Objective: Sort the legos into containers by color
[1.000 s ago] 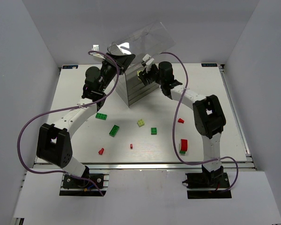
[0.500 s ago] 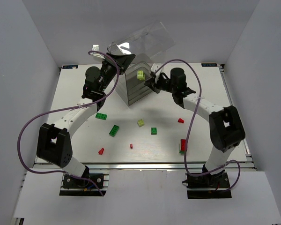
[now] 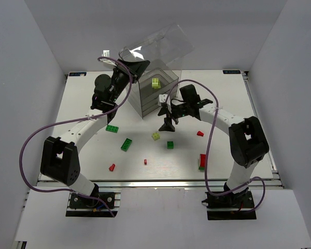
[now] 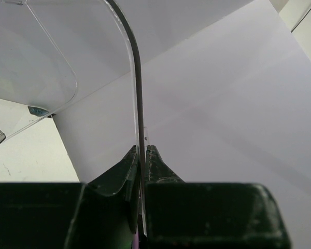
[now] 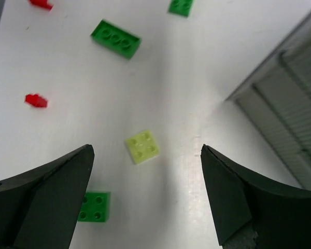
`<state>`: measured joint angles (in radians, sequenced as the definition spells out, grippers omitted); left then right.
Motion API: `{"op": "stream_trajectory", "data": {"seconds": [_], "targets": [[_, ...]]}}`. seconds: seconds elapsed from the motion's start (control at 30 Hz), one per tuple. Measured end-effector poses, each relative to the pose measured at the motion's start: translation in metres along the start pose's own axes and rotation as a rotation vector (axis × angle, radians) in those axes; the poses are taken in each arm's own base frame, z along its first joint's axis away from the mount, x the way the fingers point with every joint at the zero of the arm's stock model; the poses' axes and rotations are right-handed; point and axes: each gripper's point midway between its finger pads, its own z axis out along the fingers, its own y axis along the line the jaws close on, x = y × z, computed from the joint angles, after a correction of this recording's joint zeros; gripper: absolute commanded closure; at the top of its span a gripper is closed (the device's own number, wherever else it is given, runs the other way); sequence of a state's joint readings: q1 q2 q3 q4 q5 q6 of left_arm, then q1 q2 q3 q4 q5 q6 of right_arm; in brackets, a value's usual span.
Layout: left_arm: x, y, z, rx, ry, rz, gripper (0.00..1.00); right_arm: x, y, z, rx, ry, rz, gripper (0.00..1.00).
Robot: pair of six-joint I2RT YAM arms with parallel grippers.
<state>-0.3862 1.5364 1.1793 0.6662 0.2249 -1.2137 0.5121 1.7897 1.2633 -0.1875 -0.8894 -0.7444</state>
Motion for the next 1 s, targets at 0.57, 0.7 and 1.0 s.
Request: {"op": "stream_trajectory", "data": {"seconds": [0.57,0.7,1.0], "targets": [[0.002,0.004,-0.002,0.000,0.000,0.001,0.83,0.076,0.042,0.039,-0.241,0.239,-0.205,0.11],[0.002,0.004,-0.003,0.001,0.000,0.002,0.83,0.079,0.034,0.049,-0.218,0.274,-0.241,0.11],[0.002,0.004,-0.003,0.002,0.000,0.002,0.83,0.095,0.028,0.060,-0.204,0.337,-0.260,0.46]]}}
